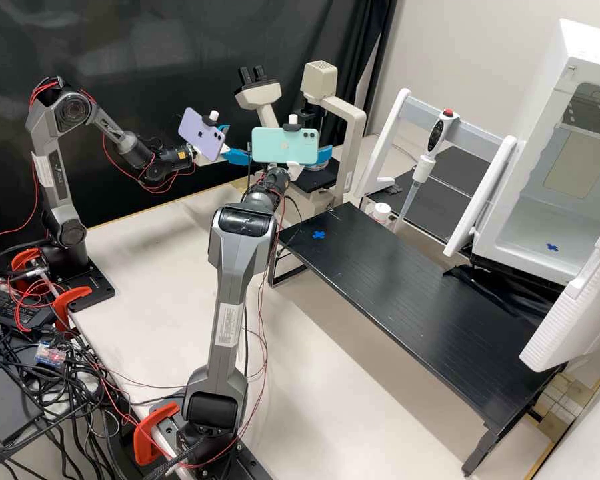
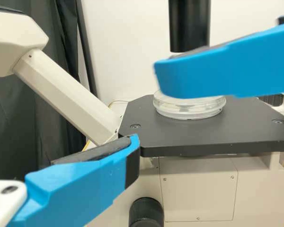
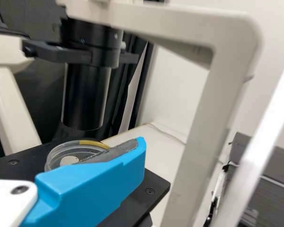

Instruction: Move the petri dish to the bench

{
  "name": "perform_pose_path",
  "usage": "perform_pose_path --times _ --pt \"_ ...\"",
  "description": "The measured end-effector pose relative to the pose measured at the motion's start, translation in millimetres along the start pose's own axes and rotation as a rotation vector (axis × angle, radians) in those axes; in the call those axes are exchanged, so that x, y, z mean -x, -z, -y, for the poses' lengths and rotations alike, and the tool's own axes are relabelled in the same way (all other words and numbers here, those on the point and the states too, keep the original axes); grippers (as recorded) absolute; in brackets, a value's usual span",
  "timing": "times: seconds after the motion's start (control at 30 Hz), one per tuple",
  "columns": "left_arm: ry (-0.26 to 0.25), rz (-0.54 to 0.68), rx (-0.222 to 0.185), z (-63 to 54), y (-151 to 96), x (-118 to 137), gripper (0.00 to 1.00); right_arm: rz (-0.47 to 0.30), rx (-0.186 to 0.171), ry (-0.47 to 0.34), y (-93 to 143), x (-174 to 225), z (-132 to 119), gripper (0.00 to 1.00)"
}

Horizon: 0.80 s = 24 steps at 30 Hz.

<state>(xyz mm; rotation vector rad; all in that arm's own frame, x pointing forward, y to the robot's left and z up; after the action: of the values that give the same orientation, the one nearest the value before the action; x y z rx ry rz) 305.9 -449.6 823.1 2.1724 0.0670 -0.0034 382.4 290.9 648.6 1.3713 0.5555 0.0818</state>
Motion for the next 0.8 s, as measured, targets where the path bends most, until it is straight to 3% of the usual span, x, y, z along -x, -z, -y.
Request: perform_pose_path --times 0.4,0.63,0.77,0.8 --pt "0.000 0.000 0.000 0.0 0.0 0.0 1.00 0.072 -0.044 0.025 -7.2 -45.8 8.0 1.00" --pt "0.000 0.000 0.000 0.0 0.0 0.0 1.00 0.122 -0.065 0.080 -16.9 -59.6 23.2 1.00" --pt "0.000 0.000 0.000 0.0 0.0 0.0 1.00 0.148 -0.100 0.078 -22.2 -62.5 24.5 1.00" --pt "0.000 0.000 0.000 0.0 0.0 0.0 1.00 0.151 -0.100 0.083 -23.6 -62.8 26.1 0.00"
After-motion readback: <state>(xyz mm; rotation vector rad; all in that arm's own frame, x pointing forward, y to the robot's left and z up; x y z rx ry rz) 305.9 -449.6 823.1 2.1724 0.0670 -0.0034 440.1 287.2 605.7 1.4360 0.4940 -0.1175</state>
